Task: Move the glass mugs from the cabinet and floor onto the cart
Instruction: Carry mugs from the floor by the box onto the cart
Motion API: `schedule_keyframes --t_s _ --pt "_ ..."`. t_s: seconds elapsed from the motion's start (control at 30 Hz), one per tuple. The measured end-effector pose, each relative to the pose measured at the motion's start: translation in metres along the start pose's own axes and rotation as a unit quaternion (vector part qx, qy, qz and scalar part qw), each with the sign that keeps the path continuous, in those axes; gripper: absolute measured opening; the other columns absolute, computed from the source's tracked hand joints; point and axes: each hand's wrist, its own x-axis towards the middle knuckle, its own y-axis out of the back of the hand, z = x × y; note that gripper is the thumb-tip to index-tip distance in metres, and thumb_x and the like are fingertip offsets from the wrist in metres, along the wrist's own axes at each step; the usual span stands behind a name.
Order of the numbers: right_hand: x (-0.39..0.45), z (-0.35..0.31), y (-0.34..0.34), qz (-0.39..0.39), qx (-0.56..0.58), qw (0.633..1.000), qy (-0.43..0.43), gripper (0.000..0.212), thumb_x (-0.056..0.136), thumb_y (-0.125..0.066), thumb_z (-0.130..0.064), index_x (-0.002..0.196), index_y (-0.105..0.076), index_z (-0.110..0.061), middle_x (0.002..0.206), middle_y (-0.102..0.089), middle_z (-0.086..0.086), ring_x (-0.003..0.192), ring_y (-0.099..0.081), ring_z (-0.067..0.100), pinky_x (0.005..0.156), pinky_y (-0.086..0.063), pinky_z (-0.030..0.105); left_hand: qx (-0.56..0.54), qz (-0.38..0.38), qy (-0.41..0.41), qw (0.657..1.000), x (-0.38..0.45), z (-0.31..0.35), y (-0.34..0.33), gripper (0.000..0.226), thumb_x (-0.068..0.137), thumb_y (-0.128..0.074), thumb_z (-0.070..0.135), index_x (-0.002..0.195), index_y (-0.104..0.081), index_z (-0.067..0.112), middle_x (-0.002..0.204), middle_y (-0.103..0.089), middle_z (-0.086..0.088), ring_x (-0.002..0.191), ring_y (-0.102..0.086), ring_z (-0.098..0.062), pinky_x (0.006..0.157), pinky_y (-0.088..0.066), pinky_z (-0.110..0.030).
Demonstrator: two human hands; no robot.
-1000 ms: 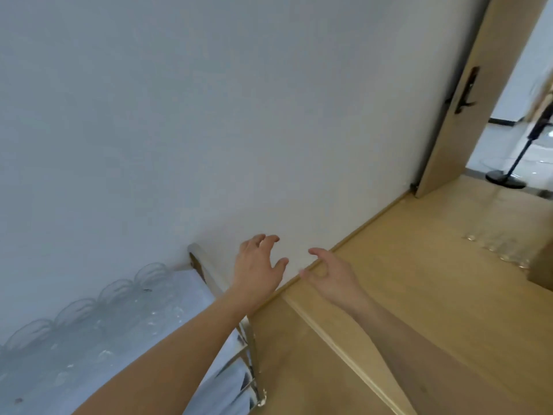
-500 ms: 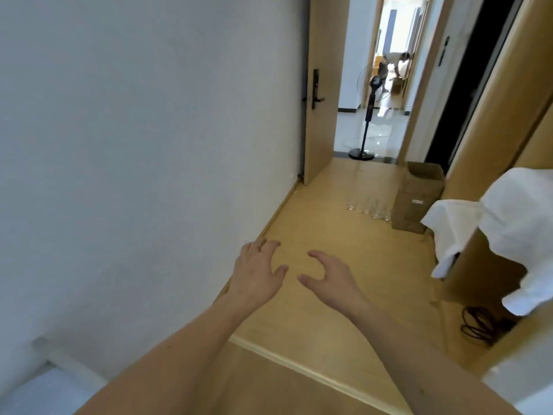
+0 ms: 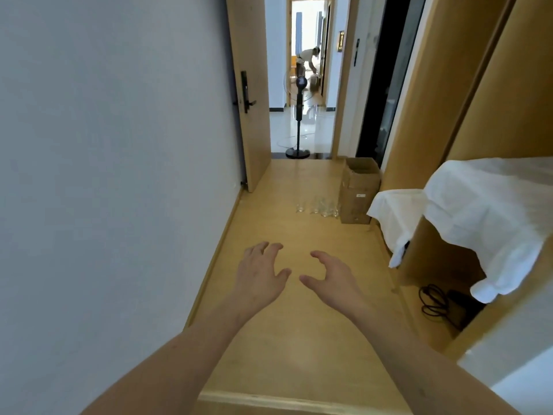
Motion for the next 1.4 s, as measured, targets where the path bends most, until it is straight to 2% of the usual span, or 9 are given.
schedule_keyframes --t_s 0.33,0.53,1.07,1.4 --pt "0.071 -0.012 -0.032 0.006 -0.014 0.999 -0.045 0.068 0.087 -0.068 -0.052 0.146 -0.044 -0.029 0.147 -0.051 -0.002 0.135 -0.045 0.021 0.111 -0.039 0.039 -0.018 -0.034 -0.001 0.999 0.074 -0.054 -0.014 0.060 0.091 -0.063 0.044 0.145 -0.044 0.025 0.149 -0.044 -0.005 0.139 -0.035 -0.025 0.114 -0.033 -0.038" --pt "0.121 -0.002 -0.033 -0.001 -0.011 0.999 -0.052 0.067 0.087 -0.068 -0.050 0.147 -0.044 -0.029 0.146 -0.051 -0.002 0.135 -0.044 0.021 0.111 -0.039 0.040 -0.024 -0.053 0.008 0.998 0.125 -0.062 -0.029 0.062 0.091 -0.063 0.045 0.146 -0.042 0.025 0.151 -0.042 -0.004 0.140 -0.033 -0.024 0.114 -0.033 -0.039" --pt "0.339 0.082 0.047 0.007 0.014 0.998 -0.069 0.067 0.086 -0.071 -0.048 0.146 -0.045 -0.031 0.145 -0.051 -0.004 0.134 -0.046 0.020 0.107 -0.044 0.039 -0.002 -0.062 -0.008 0.998 0.356 0.001 -0.090 0.061 0.092 -0.063 0.044 0.146 -0.041 0.025 0.150 -0.042 -0.002 0.139 -0.033 -0.023 0.113 -0.034 -0.039" --pt "0.443 0.127 0.069 -0.019 0.032 0.995 -0.092 0.067 0.085 -0.072 -0.048 0.144 -0.047 -0.030 0.143 -0.052 -0.003 0.133 -0.046 0.020 0.105 -0.045 0.041 0.000 -0.104 0.018 0.994 0.461 0.023 -0.136 0.063 0.091 -0.064 0.044 0.147 -0.040 0.025 0.150 -0.042 -0.003 0.140 -0.032 -0.024 0.114 -0.031 -0.036"
